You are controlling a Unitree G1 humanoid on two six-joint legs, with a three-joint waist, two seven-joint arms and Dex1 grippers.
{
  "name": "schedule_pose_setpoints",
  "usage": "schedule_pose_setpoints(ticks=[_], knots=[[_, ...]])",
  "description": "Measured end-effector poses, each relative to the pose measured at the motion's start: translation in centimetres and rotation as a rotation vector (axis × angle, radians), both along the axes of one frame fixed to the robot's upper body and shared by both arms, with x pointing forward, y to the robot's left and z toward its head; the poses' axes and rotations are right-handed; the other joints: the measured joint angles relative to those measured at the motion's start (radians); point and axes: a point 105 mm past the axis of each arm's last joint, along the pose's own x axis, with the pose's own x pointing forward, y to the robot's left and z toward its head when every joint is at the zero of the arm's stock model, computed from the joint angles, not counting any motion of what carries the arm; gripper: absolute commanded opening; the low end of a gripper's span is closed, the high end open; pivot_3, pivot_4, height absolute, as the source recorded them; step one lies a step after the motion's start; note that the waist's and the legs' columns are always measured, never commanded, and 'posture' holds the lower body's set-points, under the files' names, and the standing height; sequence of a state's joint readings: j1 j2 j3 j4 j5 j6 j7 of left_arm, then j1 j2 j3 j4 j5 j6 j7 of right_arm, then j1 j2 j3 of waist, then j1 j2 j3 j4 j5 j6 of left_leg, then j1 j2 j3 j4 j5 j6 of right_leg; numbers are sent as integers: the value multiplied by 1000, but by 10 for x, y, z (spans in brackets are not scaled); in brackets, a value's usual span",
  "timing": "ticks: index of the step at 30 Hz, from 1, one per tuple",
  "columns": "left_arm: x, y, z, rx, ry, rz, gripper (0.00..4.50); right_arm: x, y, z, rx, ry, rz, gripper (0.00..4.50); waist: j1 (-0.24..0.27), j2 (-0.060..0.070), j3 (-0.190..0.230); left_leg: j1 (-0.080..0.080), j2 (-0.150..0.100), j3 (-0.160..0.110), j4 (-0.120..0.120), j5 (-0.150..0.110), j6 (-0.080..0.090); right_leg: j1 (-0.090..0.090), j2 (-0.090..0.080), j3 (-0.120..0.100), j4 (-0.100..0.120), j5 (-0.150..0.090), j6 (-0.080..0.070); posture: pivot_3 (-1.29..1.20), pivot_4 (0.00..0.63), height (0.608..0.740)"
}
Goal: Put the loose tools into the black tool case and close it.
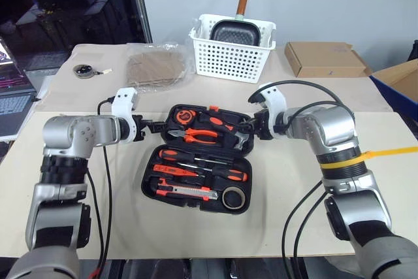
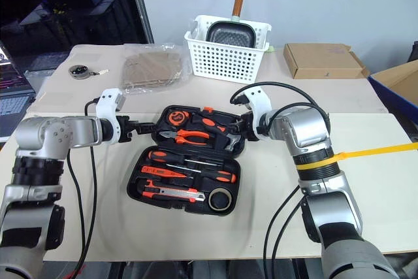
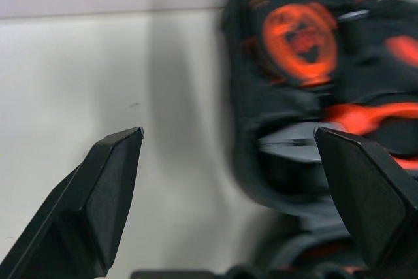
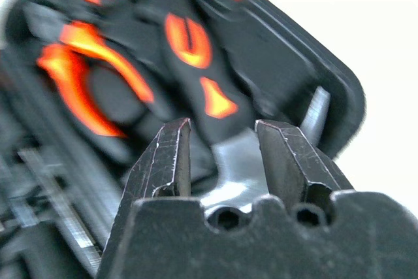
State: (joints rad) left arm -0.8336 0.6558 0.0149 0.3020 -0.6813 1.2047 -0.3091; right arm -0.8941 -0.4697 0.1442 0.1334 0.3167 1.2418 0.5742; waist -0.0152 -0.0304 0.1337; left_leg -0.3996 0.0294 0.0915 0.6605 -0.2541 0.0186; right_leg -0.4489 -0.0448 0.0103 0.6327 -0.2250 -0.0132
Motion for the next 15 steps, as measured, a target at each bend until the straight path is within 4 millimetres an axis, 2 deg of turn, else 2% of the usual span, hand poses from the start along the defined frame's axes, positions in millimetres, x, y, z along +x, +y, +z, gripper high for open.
schedule_pose_setpoints(ticks=[4, 9, 15], knots=[[10, 3, -4, 4, 13, -7, 4500, 0, -10, -4, -3, 36, -51, 1914, 0, 0, 0, -1, 0, 0, 0, 0, 0, -1, 0, 1, 0, 0, 1, 0, 150, 740], [17, -7, -16, -46, 57, -29, 4500, 3, -16, -6, 42, 63, -97, 1914, 1, 0, 0, 1, 0, -1, 1, -2, 4, 2, 0, 1, 1, 1, 1, 0, 150, 740], [30, -11, -12, -65, 42, -28, 4500, 3, -22, -8, 44, 85, -118, 1914, 4, 0, 0, 2, -2, -5, 1, -1, 8, 7, 0, 1, 0, 3, 3, 0, 150, 740]])
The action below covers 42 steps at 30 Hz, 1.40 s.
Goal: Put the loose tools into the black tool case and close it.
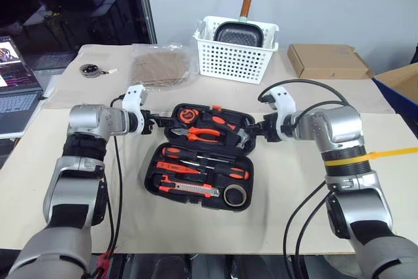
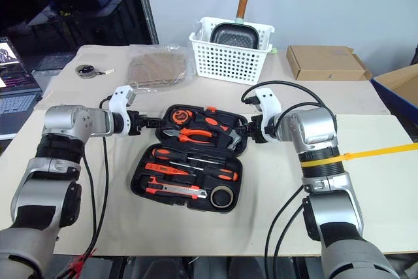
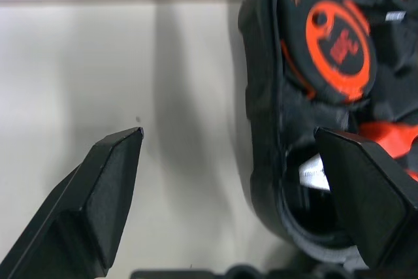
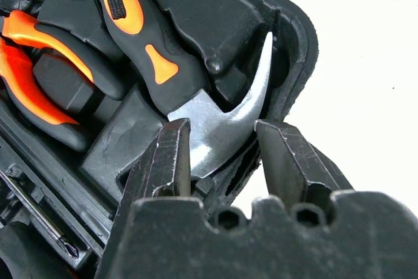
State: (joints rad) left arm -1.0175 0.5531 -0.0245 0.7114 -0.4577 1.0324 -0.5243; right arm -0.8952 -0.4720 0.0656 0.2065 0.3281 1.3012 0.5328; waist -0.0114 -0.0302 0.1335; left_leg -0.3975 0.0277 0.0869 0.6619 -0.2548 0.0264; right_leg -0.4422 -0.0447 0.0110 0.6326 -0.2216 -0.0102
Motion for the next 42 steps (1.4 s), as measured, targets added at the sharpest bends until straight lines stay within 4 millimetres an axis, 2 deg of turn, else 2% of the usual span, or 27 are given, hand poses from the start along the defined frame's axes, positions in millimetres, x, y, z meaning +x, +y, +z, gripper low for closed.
schedule_pose_setpoints(ticks=[3, 5, 12, 15, 18, 19, 20, 21, 23, 24, 25, 27, 32, 34, 37, 38, 42], knots=[[2, 2, -6, 8, 13, 9, 4500, -3, -8, -2, -7, 27, -15, 1914, 0, 0, 0, 0, 0, 0, 0, -1, 2, 1, 0, 0, -1, 0, 1, 0, 150, 740], [5, 3, -7, 11, 8, 9, 4500, -5, -16, -11, -10, 67, -44, 1914, -1, 0, 0, -1, 0, 0, 1, -1, 2, 0, 0, 0, -1, 0, 1, 0, 150, 740], [14, -12, -6, 20, -16, -29, 4500, -7, -17, -11, 17, 94, -66, 1914, -1, 0, 0, -1, 0, 0, 1, -1, 2, 0, 0, 0, -1, 0, 1, 0, 150, 740], [16, -14, -7, 20, -15, -36, 3803, -7, -14, -13, 24, 100, -64, 1233, 0, 1, 0, -1, 0, 0, 2, -1, 3, 1, 0, 0, -1, 1, 1, 0, 150, 740], [17, -20, -9, 12, -11, -49, 2610, -6, -9, -15, 34, 101, -55, 160, 0, 1, -1, 2, 0, 0, 3, -2, 3, 4, 0, 0, 0, 1, 2, 0, 150, 740], [17, -21, -9, 8, -12, -52, 2382, -6, -9, -15, 35, 100, -56, 22, 0, 1, -1, 2, -1, 0, 3, -2, 4, 4, 0, 1, 0, 1, 3, 0, 150, 740], [18, -22, -9, 6, -13, -53, 2274, -6, -9, -14, 36, 99, -56, 4, 0, 1, -1, 2, -1, 0, 3, -2, 4, 4, 0, 1, 0, 2, 3, 0, 150, 740], [18, -23, -9, 0, -13, -54, 1825, -5, -8, -15, 36, 96, -57, 0, -1, 1, -1, 3, -1, 0, 3, -2, 4, 4, 0, 1, 0, 3, 3, 0, 150, 740], [19, -22, -9, 7, -25, -57, 1411, -5, -8, -15, 39, 88, -54, 0, -1, 1, -1, 3, -1, 0, 3, -2, 5, 4, 0, 1, 0, 3, 3, 0, 150, 740], [19, -23, -8, 2, -27, -63, 894, -5, -8, -15, 51, 81, -51, 0, -2, 1, -1, 3, -1, 0, 3, -2, 5, 4, 0, 2, 1, 3, 3, 0, 150, 740], [19, -23, -8, -3, -29, -67, 714, -5, -8, -16, 64, 77, -52, 0, -2, 2, -1, 3, -1, 0, 3, -2, 5, 4, 0, 2, 1, 3, 3, 0, 150, 740], [20, -21, -5, -16, -50, -67, 18, -5, -6, -17, 112, 43, -45, 0, -4, 1, -1, 3, -1, 0, 3, -2, 5, 4, 1, 2, 1, 3, 3, 0, 150, 740], [19, -16, -4, -30, -127, -76, 18, -2, -4, -18, 132, -86, -18, 0, -9, 2, -1, 2, 0, 1, 3, -1, 4, 3, 0, 3, 1, 5, 3, 0, 150, 740], [19, -15, 3, -30, -210, -90, 18, 0, -4, -16, 134, -174, 2, 0, -9, 2, -1, 1, 0, 1, 3, -1, 4, 2, 1, 3, 0, 5, 2, 0, 150, 740], [11, -12, 22, -10, -428, -138, 18, -1, -6, -6, 151, -365, 50, 0, -9, 2, -1, -3, 1, 1, 3, 1, 0, -3, 1, 4, 0, 5, 2, 0, 150, 740], [6, -13, 28, 2, -494, -160, 18, -3, -7, -4, 152, -416, 63, 0, -8, 2, -1, -4, 1, 2, 3, 5, -6, -4, 1, 4, 0, 5, 2, 0, 150, 740], [-21, -14, 56, 108, -747, -245, 18, -9, -9, 8, 111, -618, 115, 0, -4, 2, -1, -9, 1, 4, 2, 5, -6, -11, 1, 6, 1, 5, 2, 0, 150, 740]])
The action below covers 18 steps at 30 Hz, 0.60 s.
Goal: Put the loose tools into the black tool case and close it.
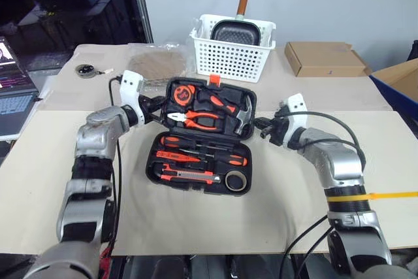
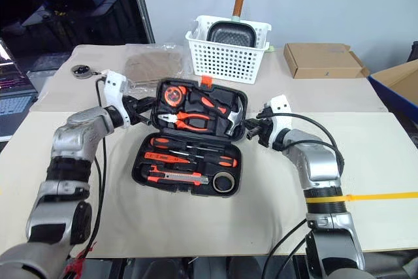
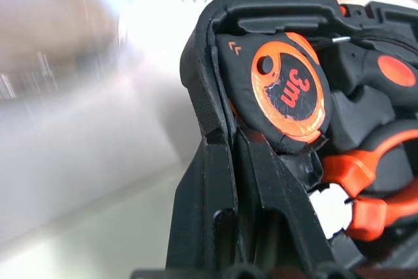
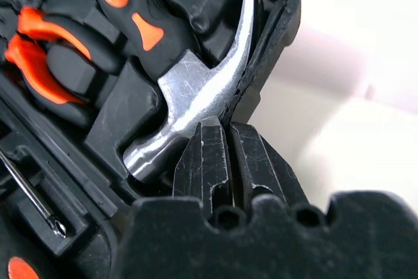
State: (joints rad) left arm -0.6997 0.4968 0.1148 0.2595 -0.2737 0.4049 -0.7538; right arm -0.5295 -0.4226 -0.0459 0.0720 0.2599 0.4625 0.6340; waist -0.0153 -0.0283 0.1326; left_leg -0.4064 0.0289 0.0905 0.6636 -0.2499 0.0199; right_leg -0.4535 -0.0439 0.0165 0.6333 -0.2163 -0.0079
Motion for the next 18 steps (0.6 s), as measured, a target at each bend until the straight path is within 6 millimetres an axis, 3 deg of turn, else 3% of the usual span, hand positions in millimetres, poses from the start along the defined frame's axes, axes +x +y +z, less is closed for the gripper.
schedule_pose_setpoints(ticks=[3, 8, 14, 18], knots=[[-25, 0, 0, 108, -122, -60, 18, -12, -5, 0, -50, -111, 7, 0, 2, 0, 0, 1, 0, 1, -2, 0, 0, 0, -1, 0, 0, 0, 0, 0, 150, 740], [-59, 8, -32, 288, -197, -121, 18, -41, -10, -5, -133, -266, 27, 0, 8, 0, 0, 4, 1, 1, -1, -6, 10, 5, -1, 0, -1, 0, 0, 0, 150, 740], [-77, 15, -45, 438, -265, -182, 18, -67, -12, -17, -231, -344, 43, 0, 6, 2, 0, 25, 1, 4, -1, -7, 12, 24, -1, 1, -5, -1, 0, 0, 150, 740], [-92, 24, -62, 477, -194, -237, 1224, -83, -15, -26, -305, -358, 78, 0, 0, 3, 1, 34, 2, 6, -2, -7, 12, 30, 0, 3, -4, -2, -1, 0, 150, 740]])
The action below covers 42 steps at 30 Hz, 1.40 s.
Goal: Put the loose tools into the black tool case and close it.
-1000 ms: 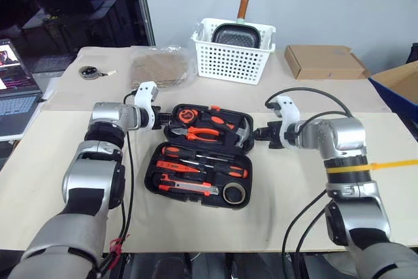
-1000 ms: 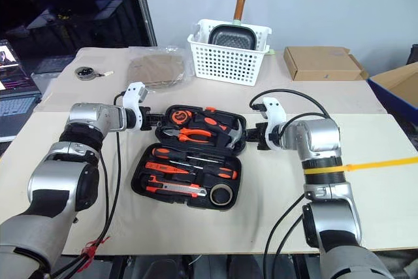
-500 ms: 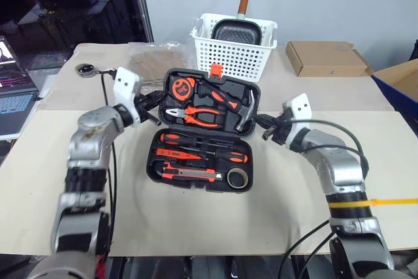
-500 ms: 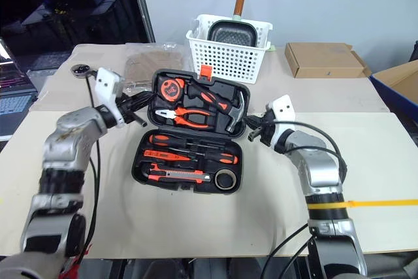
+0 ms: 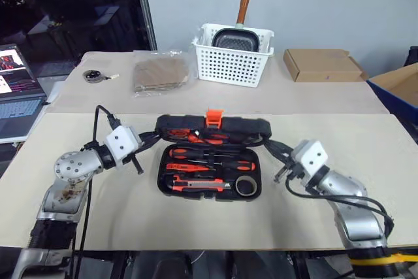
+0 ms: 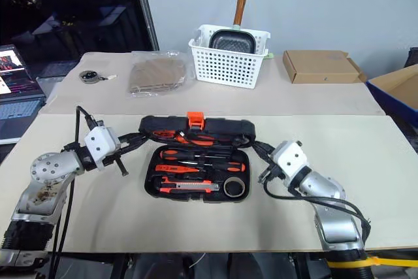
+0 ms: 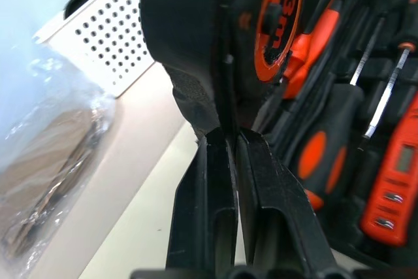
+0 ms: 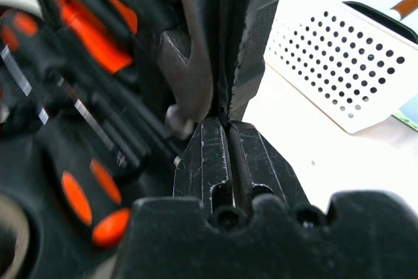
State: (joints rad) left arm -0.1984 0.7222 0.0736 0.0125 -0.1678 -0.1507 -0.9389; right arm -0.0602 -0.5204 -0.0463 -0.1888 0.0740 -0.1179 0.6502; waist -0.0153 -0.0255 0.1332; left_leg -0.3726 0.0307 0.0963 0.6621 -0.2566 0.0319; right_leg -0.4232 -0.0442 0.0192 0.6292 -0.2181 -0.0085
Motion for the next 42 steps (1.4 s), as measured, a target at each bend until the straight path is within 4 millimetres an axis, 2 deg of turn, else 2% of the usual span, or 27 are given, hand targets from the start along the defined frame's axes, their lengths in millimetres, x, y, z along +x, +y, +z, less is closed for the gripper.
schedule_pose_setpoints(ticks=[1, 3, 4, 6, 10, 13, 15, 18, 19, 21, 23, 26, 27, 29, 30, 34, 36, 39, 42], knots=[[-5, 5, -8, 15, 39, -1, 1670, -3, -3, -1, -20, -7, 1, 0, -2, 0, 0, 1, 0, 1, 0, 0, 1, 0, 0, 1, 0, 0, 0, 0, 150, 740], [-18, 17, -24, 12, 125, 17, 2406, -10, -10, -1, -94, -43, 7, 740, -1, 0, 0, 0, 1, 1, 0, -1, 1, 0, 0, 0, 0, -1, 0, 0, 150, 740], [-22, 22, -28, 14, 152, 30, 2701, -13, -13, -3, -116, -48, 9, 910, 0, 0, 0, 0, 1, 1, 0, -1, 1, 0, 0, 0, 0, -1, 1, 0, 150, 740], [-30, 40, -30, -22, 218, 84, 3461, -20, -23, -8, -200, -63, 6, 1650, 4, 0, 0, 0, 1, 1, 0, -1, 1, 0, 0, 0, 0, -2, 1, 0, 150, 740], [-33, 54, -16, -88, 230, 141, 3475, -34, -34, -22, -303, -50, 35, 2933, 12, 0, 0, 1, 1, 2, 0, -1, 1, 1, -1, 0, -1, -4, 5, 0, 150, 740], [-30, 52, -11, -120, 242, 147, 3475, -43, -30, -27, -326, -60, 78, 2933, 10, 0, 0, 3, 2, 3, 0, 0, 1, 2, 0, 1, 0, -5, 7, 0, 150, 740], [-29, 45, -4, -163, 259, 125, 3475, -50, -36, -36, -337, 5, 74, 2933, 8, 0, 0, 3, 2, 3, 0, 0, 1, 2, 0, 1, 0, -6, 6, 0, 150, 740], [-38, 27, 9, -224, 319, 44, 3475, -68, -70, -52, -328, 282, 17, 2933, 12, 0, 0, 3, 2, 3, 0, -1, 2, 2, -2, 3, 0, -3, 2, 0, 150, 740], [-44, 22, 13, -246, 355, 18, 3475, -73, -85, -50, -272, 388, -22, 2689, 11, 0, 0, 3, 2, 3, 0, -2, 2, 2, -2, 4, 0, -3, 2, 0, 150, 740], [-51, 16, 18, -261, 395, -20, 3962, -81, -87, -40, -185, 458, -17, 2282, 3, -1, 0, 3, 3, 3, 0, -2, 3, 2, -1, 5, 0, -4, 2, 0, 150, 740], [-65, 4, 27, -245, 433, -106, 4483, -98, -73, -23, -128, 546, 97, 1553, -1, 0, 1, 4, 4, 3, -2, -2, 3, 2, 0, 7, 0, -7, 6, 0, 150, 740], [-87, -14, 42, -228, 478, -241, 4500, -120, -35, -1, -94, 628, 311, 514, -1, -1, 1, 5, 6, 3, -2, -2, 2, 3, 1, 7, 0, -9, 8, 0, 150, 740], [-93, -18, 44, -216, 492, -276, 4500, -124, -24, -1, -106, 642, 368, 191, 0, -2, 1, 6, 6, 3, -2, -2, 2, 3, 1, 7, 0, -9, 8, 0, 150, 740], [-104, -27, 46, -202, 519, -347, 4500, -130, -2, -6, -109, 666, 460, 22, 2, -2, 1, 6, 5, 3, -1, -1, 1, 2, 2, 5, 1, -9, 7, 0, 150, 740], [-111, -32, 48, -198, 530, -388, 4500, -128, 7, -11, -116, 668, 485, 22, 4, -2, 1, 7, 4, 3, -1, -1, 1, 2, 2, 5, 1, -9, 7, 0, 150, 740], [-122, -40, 51, -183, 552, -451, 4500, -114, 15, -25, -158, 659, 461, 22, 8, -1, 1, 4, 2, 5, -1, -1, 1, 1, 1, 5, -1, -9, 7, 0, 150, 740], [-127, -42, 50, -172, 559, -461, 4500, -92, 20, -28, -159, 617, 408, 22, 5, -3, 1, 3, 2, 6, -1, -1, 1, 0, 2, 5, -2, -9, 8, 0, 150, 740], [-130, -43, 47, -152, 552, -463, 4500, -79, 30, -34, -166, 614, 390, 22, 3, -3, 1, 3, 2, 6, -2, -2, 2, 0, 2, 6, -1, -10, 6, 0, 150, 740], [-131, -43, 44, -139, 543, -450, 4500, -57, 41, -37, -131, 590, 330, 22, -2, -4, 2, 4, 2, 7, -1, -2, 2, -1, 3, 7, 0, -10, 6, 0, 150, 740]])
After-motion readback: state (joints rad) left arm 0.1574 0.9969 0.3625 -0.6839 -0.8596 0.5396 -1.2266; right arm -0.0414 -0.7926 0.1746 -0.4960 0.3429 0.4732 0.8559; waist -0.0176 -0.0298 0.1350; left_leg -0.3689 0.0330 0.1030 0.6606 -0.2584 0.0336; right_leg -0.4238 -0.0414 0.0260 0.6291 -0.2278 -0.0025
